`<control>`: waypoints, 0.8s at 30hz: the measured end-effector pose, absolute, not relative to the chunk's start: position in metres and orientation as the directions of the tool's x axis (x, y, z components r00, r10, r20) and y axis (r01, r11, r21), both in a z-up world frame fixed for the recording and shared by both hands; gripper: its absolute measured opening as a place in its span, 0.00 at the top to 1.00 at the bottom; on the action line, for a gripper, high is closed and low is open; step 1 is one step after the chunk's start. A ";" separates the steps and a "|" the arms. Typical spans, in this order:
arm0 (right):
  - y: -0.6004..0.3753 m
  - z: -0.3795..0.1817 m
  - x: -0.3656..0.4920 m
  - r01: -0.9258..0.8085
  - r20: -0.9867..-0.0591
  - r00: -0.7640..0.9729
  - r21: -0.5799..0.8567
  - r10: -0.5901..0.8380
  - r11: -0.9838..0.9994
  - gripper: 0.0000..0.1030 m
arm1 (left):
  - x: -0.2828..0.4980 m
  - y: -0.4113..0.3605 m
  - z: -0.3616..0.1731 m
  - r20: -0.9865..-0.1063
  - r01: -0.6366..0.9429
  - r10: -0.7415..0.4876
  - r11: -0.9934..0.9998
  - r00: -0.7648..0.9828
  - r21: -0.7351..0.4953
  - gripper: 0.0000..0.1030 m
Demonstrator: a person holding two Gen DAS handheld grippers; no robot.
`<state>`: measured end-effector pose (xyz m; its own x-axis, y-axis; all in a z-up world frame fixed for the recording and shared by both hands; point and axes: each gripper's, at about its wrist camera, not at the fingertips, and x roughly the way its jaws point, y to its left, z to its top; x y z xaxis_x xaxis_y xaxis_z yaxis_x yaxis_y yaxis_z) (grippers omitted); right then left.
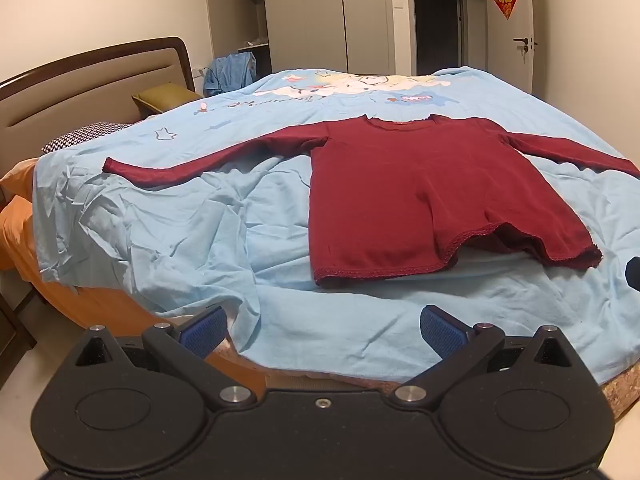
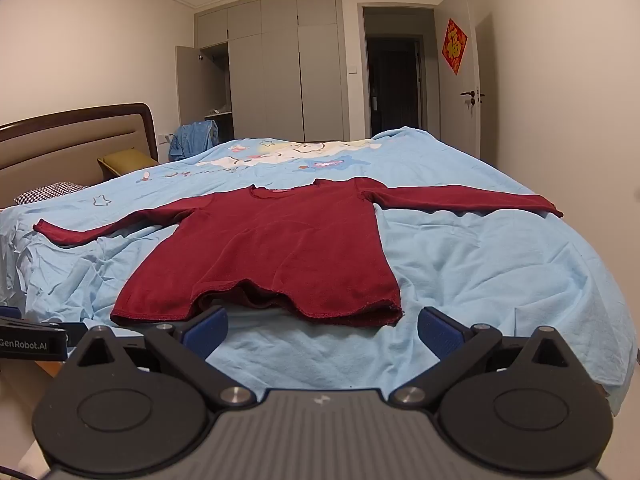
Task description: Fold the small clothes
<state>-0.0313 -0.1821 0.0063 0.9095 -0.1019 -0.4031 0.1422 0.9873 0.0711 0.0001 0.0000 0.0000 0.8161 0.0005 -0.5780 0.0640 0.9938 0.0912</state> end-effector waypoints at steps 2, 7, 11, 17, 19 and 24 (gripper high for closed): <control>-0.182 0.006 -0.031 0.142 -0.401 0.910 0.071 -0.102 0.987 0.00 | 0.000 0.000 0.000 -0.576 0.063 0.001 0.994 0.818 0.092 0.00; -0.182 0.006 -0.032 0.142 -0.399 0.911 0.072 -0.102 0.987 0.00 | 0.000 0.000 0.000 -0.575 0.064 0.000 0.994 0.818 0.091 0.00; -0.182 0.006 -0.031 0.142 -0.399 0.911 0.072 -0.102 0.987 0.00 | 0.000 0.000 0.000 -0.575 0.063 0.002 0.994 0.818 0.092 0.00; -0.182 0.006 -0.031 0.143 -0.399 0.911 0.073 -0.102 0.987 0.00 | 0.000 0.000 0.000 -0.574 0.062 0.004 0.994 0.819 0.095 0.00; -0.182 0.006 -0.031 0.143 -0.400 0.911 0.073 -0.102 0.987 0.00 | 0.000 0.000 0.000 -0.575 0.063 0.003 0.994 0.818 0.095 0.00; -0.182 0.006 -0.031 0.143 -0.400 0.911 0.073 -0.102 0.987 0.00 | 0.000 0.000 0.000 -0.575 0.062 0.004 0.994 0.818 0.095 0.00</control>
<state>-0.0312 -0.1820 0.0057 0.9109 -0.1019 -0.3999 0.1426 0.9871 0.0733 -0.0001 -0.0002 0.0000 0.8183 0.0035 -0.5748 0.0622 0.9936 0.0946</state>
